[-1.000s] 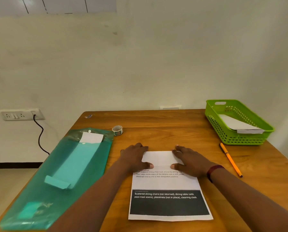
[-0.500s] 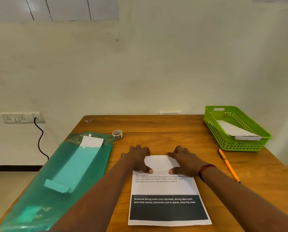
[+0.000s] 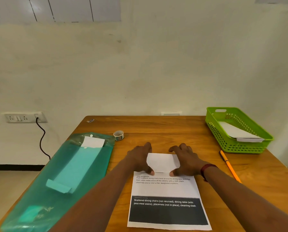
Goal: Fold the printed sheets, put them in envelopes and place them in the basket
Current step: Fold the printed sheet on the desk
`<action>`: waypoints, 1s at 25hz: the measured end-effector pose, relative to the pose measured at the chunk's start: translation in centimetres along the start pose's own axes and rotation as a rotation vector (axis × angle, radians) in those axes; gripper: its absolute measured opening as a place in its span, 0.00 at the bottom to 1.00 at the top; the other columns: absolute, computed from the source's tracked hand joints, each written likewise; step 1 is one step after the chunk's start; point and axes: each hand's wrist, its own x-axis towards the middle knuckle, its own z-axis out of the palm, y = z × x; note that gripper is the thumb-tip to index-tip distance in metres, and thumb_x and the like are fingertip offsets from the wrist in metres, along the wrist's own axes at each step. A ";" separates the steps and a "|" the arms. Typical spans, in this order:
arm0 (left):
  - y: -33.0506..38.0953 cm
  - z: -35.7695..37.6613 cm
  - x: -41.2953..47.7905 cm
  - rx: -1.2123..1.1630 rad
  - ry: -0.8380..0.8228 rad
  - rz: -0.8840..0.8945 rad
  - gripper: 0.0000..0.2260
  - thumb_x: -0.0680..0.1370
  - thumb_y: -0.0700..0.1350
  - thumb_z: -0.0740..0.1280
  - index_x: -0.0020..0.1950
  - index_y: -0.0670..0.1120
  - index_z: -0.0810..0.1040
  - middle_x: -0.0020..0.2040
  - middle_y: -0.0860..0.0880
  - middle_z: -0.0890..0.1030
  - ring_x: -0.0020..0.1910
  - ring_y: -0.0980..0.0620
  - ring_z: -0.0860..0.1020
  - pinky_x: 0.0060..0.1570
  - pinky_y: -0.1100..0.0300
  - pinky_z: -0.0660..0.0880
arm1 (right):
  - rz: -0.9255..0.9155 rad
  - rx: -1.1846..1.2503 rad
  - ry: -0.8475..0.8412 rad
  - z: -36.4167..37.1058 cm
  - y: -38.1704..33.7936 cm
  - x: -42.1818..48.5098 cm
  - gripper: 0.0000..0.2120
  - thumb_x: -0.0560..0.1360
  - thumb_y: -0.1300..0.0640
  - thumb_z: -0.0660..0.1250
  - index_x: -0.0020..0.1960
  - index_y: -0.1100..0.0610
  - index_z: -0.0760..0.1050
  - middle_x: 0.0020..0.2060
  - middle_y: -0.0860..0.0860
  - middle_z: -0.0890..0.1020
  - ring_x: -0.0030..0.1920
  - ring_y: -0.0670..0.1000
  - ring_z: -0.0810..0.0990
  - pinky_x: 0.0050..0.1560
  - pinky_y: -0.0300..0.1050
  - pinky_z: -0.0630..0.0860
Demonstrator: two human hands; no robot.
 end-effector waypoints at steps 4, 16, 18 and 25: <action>-0.5 -0.2 -0.8 -0.072 0.163 0.014 0.32 0.63 0.54 0.81 0.63 0.52 0.73 0.60 0.52 0.78 0.58 0.49 0.74 0.52 0.56 0.74 | -0.007 0.027 0.027 0.1 -0.1 -0.3 0.43 0.60 0.38 0.77 0.68 0.46 0.61 0.62 0.50 0.66 0.64 0.54 0.65 0.60 0.53 0.69; -0.4 -0.5 -2.9 -0.030 0.492 0.047 0.05 0.75 0.50 0.70 0.49 0.55 0.85 0.51 0.56 0.84 0.52 0.53 0.77 0.53 0.50 0.76 | -0.126 -0.237 0.441 -1.2 -1.3 -2.3 0.06 0.76 0.51 0.65 0.52 0.47 0.77 0.47 0.47 0.81 0.51 0.52 0.78 0.61 0.55 0.70; -0.2 0.5 -3.4 0.080 0.456 0.051 0.06 0.76 0.51 0.69 0.52 0.56 0.83 0.54 0.56 0.83 0.55 0.53 0.76 0.60 0.49 0.72 | -0.124 -0.248 0.397 -0.5 -1.6 -2.9 0.06 0.77 0.54 0.62 0.52 0.50 0.75 0.47 0.49 0.81 0.46 0.53 0.78 0.50 0.50 0.75; -0.5 4.4 -5.0 0.226 0.290 0.141 0.15 0.78 0.47 0.59 0.65 0.49 0.68 0.63 0.45 0.78 0.59 0.45 0.76 0.62 0.52 0.70 | -0.108 -0.120 0.181 3.9 -1.4 -4.7 0.26 0.79 0.52 0.53 0.76 0.55 0.55 0.75 0.56 0.63 0.73 0.55 0.64 0.72 0.49 0.62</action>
